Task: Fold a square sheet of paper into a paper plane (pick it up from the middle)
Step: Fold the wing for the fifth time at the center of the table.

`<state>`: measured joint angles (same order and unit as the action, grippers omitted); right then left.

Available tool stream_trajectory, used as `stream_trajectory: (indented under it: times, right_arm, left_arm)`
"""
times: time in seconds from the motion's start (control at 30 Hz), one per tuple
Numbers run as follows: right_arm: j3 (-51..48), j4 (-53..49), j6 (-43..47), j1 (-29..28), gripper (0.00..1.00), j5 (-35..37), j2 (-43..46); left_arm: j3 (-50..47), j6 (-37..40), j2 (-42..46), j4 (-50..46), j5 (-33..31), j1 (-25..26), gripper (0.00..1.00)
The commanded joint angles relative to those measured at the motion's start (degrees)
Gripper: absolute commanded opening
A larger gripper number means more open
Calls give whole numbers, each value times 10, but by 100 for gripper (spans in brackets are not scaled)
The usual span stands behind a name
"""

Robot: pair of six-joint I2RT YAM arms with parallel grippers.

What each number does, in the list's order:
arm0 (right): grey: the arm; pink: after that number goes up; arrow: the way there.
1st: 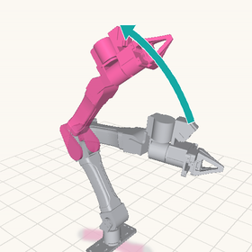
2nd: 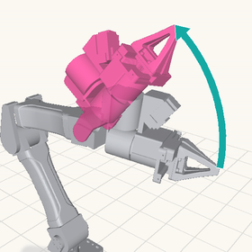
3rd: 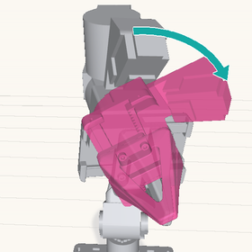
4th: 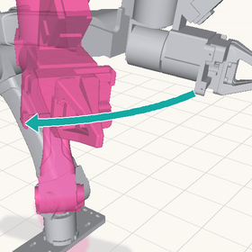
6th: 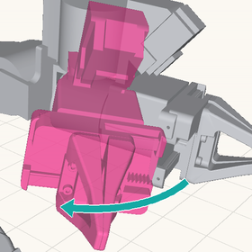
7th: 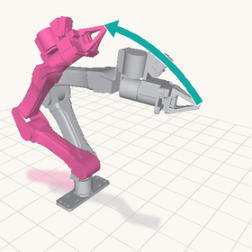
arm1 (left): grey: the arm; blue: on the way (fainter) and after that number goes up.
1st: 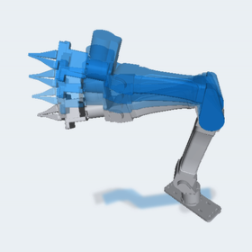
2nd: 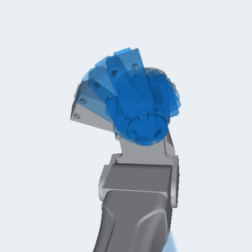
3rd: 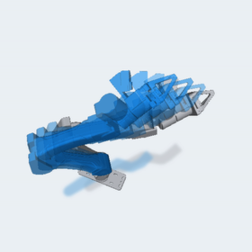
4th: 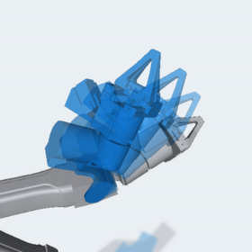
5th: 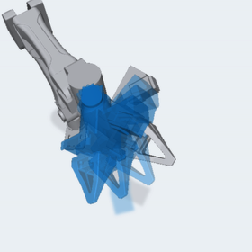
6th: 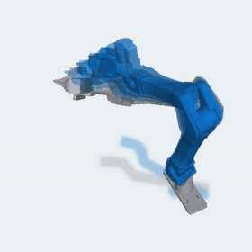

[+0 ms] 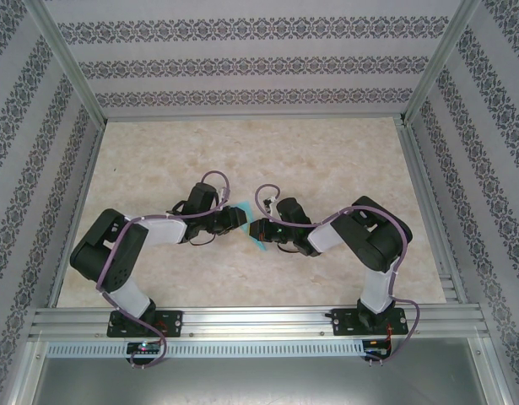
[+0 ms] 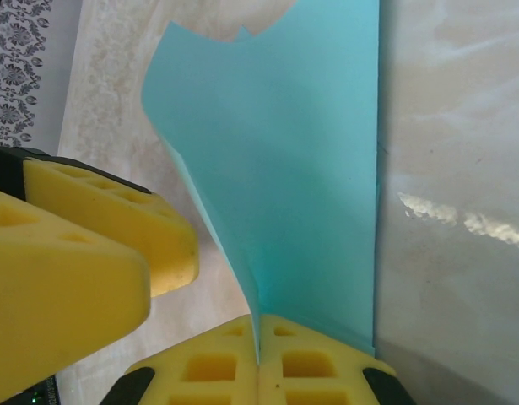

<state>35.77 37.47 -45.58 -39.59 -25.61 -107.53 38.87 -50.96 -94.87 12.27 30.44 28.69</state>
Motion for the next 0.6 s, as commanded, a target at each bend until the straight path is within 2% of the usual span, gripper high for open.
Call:
stream_trajectory:
  times: [0.0, 0.57]
  right_arm:
    - [6, -23, -4, 5, 0, 3, -17]
    - [12, -32, -3, 6, 2, -8, -22]
  left_arm:
    - [14, 13, -14, 30, 9, 8, 29]
    - [23, 15, -44, 27, -2, 8, 20]
